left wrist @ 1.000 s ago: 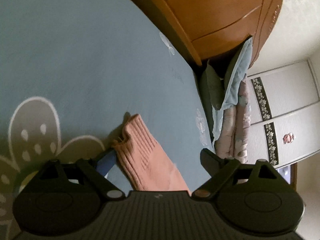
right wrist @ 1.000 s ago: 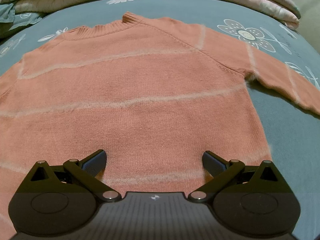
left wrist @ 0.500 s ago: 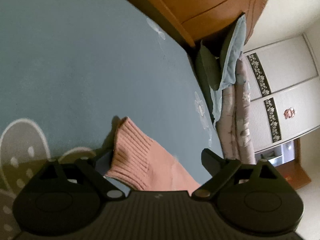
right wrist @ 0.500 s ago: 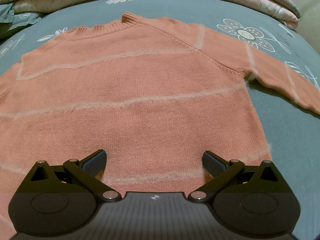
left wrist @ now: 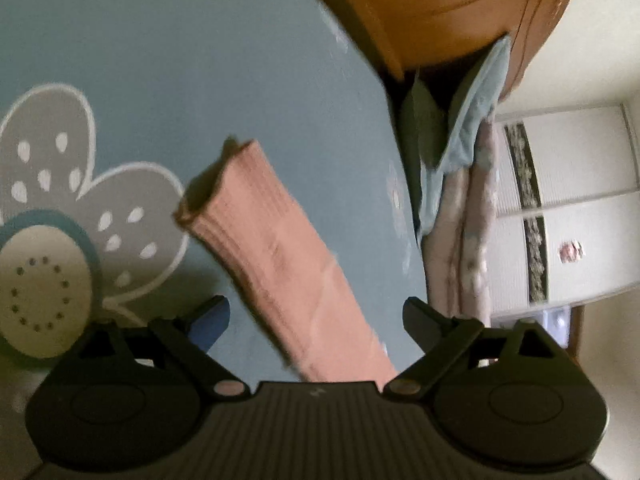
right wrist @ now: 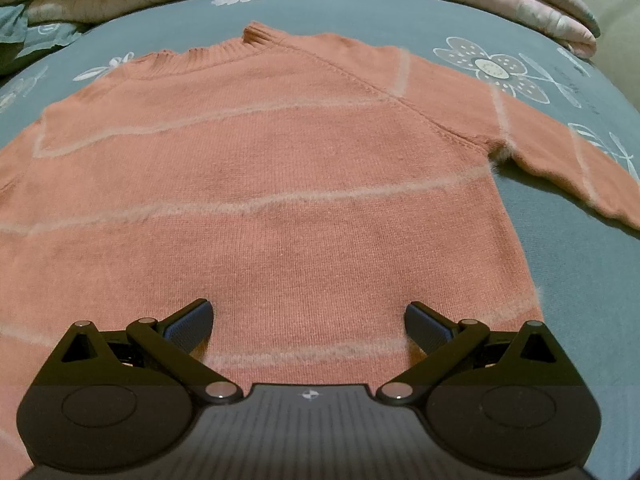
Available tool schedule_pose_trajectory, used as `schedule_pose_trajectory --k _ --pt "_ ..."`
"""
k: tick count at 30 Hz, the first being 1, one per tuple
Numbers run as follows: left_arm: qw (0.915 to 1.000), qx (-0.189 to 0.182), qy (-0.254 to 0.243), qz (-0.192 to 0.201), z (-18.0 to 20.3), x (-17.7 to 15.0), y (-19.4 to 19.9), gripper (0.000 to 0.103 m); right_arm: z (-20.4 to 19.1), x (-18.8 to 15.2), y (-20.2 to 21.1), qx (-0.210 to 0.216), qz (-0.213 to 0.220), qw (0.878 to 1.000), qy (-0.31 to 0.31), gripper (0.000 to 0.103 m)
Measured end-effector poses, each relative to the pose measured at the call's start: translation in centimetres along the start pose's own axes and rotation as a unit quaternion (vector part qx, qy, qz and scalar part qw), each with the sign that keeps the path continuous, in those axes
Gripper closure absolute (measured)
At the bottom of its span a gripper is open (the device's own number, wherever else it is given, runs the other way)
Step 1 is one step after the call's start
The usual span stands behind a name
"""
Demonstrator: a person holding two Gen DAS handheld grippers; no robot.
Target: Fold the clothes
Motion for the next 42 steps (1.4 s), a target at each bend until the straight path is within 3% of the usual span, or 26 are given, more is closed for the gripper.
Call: schedule_pose_trajectory --k 2,7,15,21,26,35,38,42 --pt "0.9997 -0.01 0.022 -0.002 -0.1 -0.6 -0.8 0.01 0.0 0.0 0.0 0.0 0.0 1.0 0.0 0.0" --pt "0.999 -0.013 0.02 0.037 0.3 -1.0 -1.6 0.01 -0.1 -0.2 0.1 0.0 0.003 1.0 -0.001 0.0" --pt "0.9924 -0.082 0.023 0.089 0.5 -1.2 0.0 0.01 0.0 -0.2 0.0 0.003 0.005 1.0 0.004 0.0" --pt "0.9889 -0.118 0.001 0.09 1.6 -1.1 0.0 0.01 0.1 -0.1 -0.2 0.007 0.007 1.0 0.009 0.0" --pt "0.9924 -0.086 -0.002 0.088 1.4 -1.2 -1.0 0.01 -0.1 -0.1 -0.2 0.006 0.009 1.0 0.009 0.0" --pt "0.9919 -0.078 0.027 0.097 0.8 -0.6 -1.3 0.01 -0.7 -0.7 0.0 0.005 0.009 1.0 0.004 0.0" --pt "0.9912 -0.081 0.023 0.102 1.2 -0.3 -2.2 0.011 -0.7 -0.8 0.0 0.006 0.01 1.0 0.005 0.0" --pt "0.9926 -0.075 -0.024 0.092 1.1 -2.4 -1.8 0.01 -0.6 -1.0 0.1 0.007 0.014 1.0 0.005 0.0"
Point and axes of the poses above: each gripper's, at about its wrist camera, not at the fingertips, and y roughly against the way its jaws point, z to its right, x to its top, the point moved 4 cm from there along -y, roughly the way its jaws point, and after that the axes turned 12 degrees about y, right-handed, at the moved point
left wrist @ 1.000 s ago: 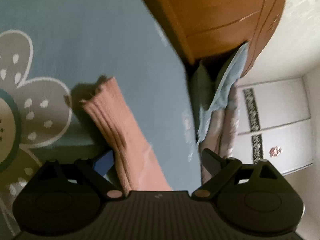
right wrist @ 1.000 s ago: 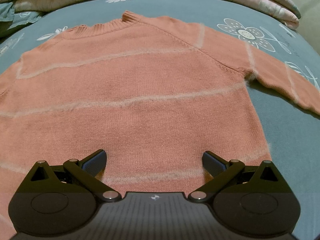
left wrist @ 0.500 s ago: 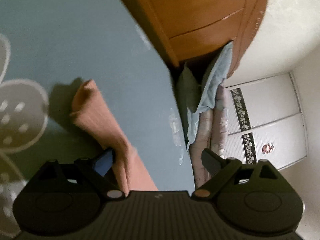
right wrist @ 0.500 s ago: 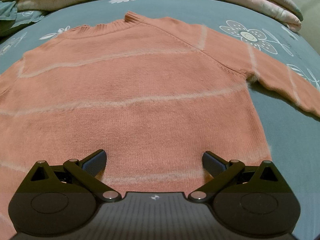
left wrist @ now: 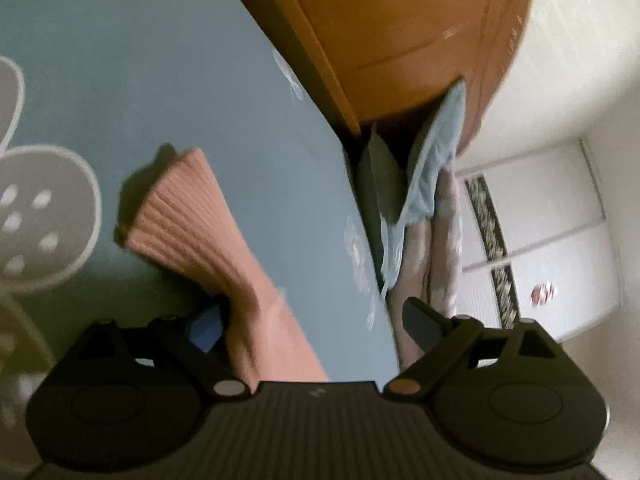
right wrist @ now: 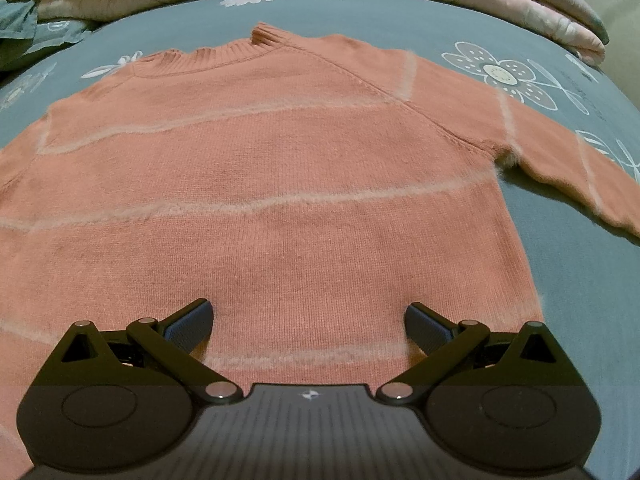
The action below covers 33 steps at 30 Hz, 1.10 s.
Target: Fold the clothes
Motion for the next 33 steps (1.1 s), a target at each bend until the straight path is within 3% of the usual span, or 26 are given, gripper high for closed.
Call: schedule_pose_trajectory --k 3,8,10,17,24,25,31,33 --pt "1.0 -0.002 -0.003 -0.005 0.0 -0.3 0.5 0.01 0.0 0.0 0.0 0.0 0.001 1.0 0.002 0.0" --pt "0.9934 -0.056 0.099 0.013 -1.1 0.9 1.2 0.01 0.2 0.0 0.1 0.001 0.0 1.0 0.003 0.0" --pt "0.9923 -0.05 0.113 0.01 -1.7 0.3 1.3 0.01 0.3 -0.1 0.2 0.001 0.002 1.0 0.003 0.0" --pt "0.9939 -0.039 0.101 -0.018 -1.5 -2.4 1.1 0.01 0.3 0.2 0.1 0.001 -0.002 1.0 0.003 0.0" --pt "0.996 -0.051 0.071 0.023 -0.2 -1.6 1.0 0.011 0.5 0.2 0.1 0.003 0.002 1.0 0.005 0.0" --pt "0.9969 -0.046 0.058 0.027 0.0 -1.5 1.1 0.011 0.5 0.2 0.1 0.003 0.002 1.0 0.005 0.0" --pt "0.9946 0.0 0.099 0.031 -1.3 -0.7 0.6 0.019 0.5 0.3 0.0 0.003 0.001 1.0 0.005 0.0" --pt "0.9947 0.026 0.093 0.038 -1.1 -0.7 0.2 0.032 0.4 0.5 0.1 0.002 0.0 1.0 0.004 0.0"
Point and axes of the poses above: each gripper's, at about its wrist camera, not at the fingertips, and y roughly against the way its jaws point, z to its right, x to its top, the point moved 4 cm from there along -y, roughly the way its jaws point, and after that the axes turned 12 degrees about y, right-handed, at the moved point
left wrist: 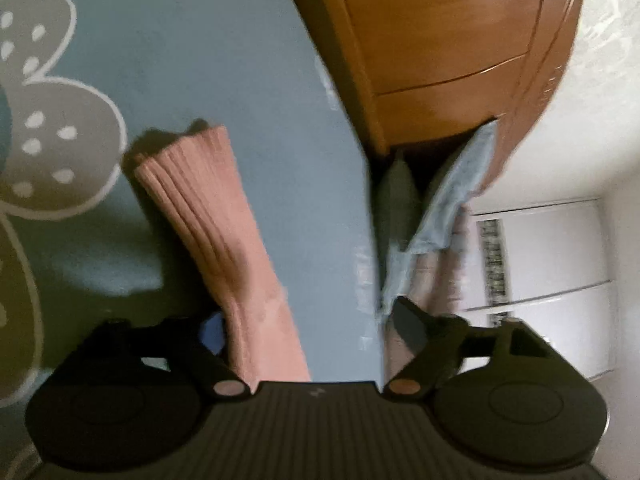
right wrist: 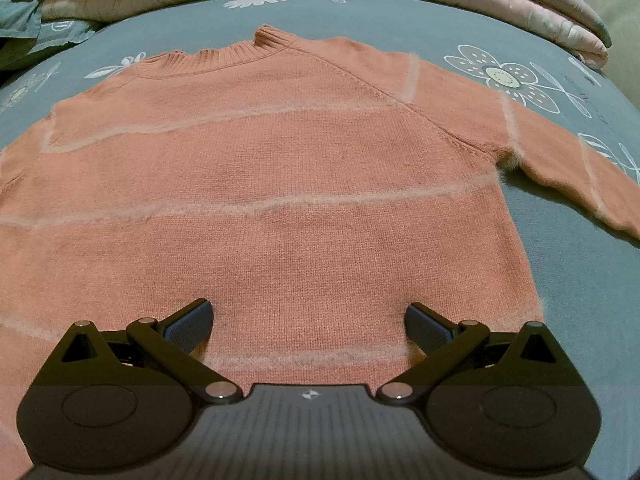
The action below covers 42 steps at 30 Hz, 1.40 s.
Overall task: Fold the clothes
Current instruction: 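Close the left gripper on the ribbed pink sleeve cuff, then lift the cuff with the left gripper and fold the sleeve across the body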
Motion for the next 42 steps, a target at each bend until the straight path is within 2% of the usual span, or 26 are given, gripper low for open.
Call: schedule_pose_trajectory --k 2,3,5,9,15,25,33,37,42 --pt "0.9991 0.038 -0.019 -0.007 0.0 -0.1 -0.6 0.067 -0.1 0.1 0.1 0.0 -0.001 1.0 -0.002 0.0" --pt "0.9983 0.054 -0.021 -0.011 -0.2 -0.2 -0.9 0.072 0.0 0.2 0.1 0.0 -0.002 1.0 -0.002 0.0" --pt "0.9984 0.055 -0.01 -0.008 -0.7 0.0 -0.6 0.083 0.0 0.3 0.1 0.001 -0.001 1.0 -0.001 0.0" --pt "0.9977 0.066 0.012 0.007 -1.6 0.3 -0.3 0.095 0.1 0.2 0.1 0.001 0.003 1.0 0.0 0.0" --pt "0.9963 0.078 0.027 0.024 -2.0 0.3 -0.6 0.095 0.3 0.5 -0.2 0.0 0.004 1.0 0.0 0.0" --pt "0.994 0.103 0.01 0.036 -1.8 0.2 -1.4 0.093 0.3 0.5 -0.5 -0.001 0.007 1.0 -0.001 0.0" --pt "0.9897 0.125 -0.063 0.029 0.3 -0.3 -2.2 0.095 -0.3 0.5 -0.3 -0.007 0.009 1.0 -0.008 0.0" --pt "0.9871 0.113 -0.113 0.013 3.3 -1.4 -2.3 0.097 -0.1 0.8 -0.5 -0.006 0.012 1.0 -0.008 0.0" --pt "0.9751 0.092 -0.2 -0.028 8.3 -4.3 -2.7 0.098 0.2 1.3 -0.7 -0.005 0.022 1.0 -0.006 0.0"
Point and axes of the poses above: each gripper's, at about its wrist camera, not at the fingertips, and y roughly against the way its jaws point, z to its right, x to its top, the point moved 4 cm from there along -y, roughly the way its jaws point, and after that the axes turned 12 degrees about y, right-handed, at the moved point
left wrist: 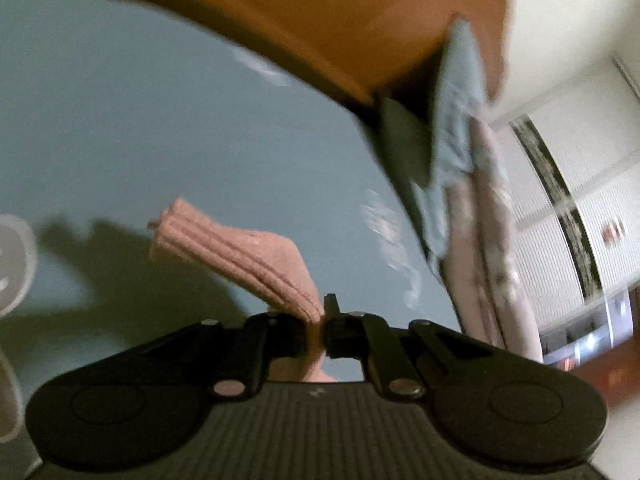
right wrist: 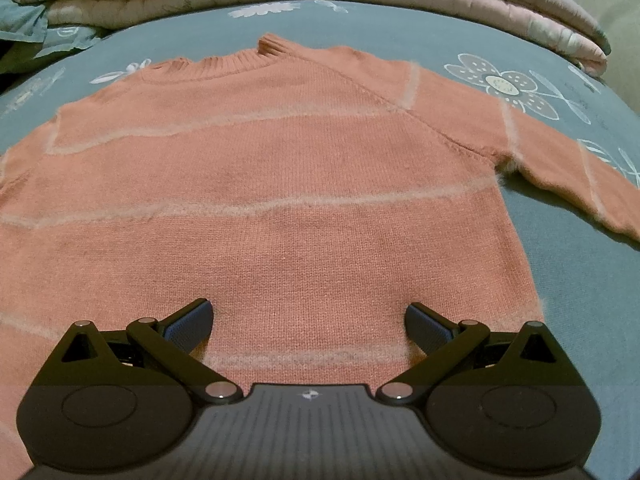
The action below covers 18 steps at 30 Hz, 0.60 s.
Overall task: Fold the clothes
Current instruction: 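Lift the cuff with the left gripper and fold the sleeve across the body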
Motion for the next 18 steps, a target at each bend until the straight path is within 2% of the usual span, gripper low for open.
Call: schedule_pose_trajectory --k 4,7,14,18 --pt "0.9967 -0.032 -0.066 -0.036 4.9 -1.8 0.4 0.098 0.2 0.3 -0.3 0.002 0.009 1.0 0.003 0.0" --pt "0.9903 -0.05 -0.114 -0.061 8.7 -3.7 0.4 0.098 0.3 0.6 -0.5 0.004 0.014 1.0 0.007 0.0" --pt "0.9655 -0.102 -0.205 -0.124 17.1 -9.7 0.7 0.098 0.9 1.4 -0.8 0.02 0.02 0.999 0.023 0.0" --pt "0.9482 -0.13 -0.245 -0.155 21.3 -13.6 1.1 0.098 1.9 1.6 0.4 0.055 0.029 0.998 0.005 0.0"
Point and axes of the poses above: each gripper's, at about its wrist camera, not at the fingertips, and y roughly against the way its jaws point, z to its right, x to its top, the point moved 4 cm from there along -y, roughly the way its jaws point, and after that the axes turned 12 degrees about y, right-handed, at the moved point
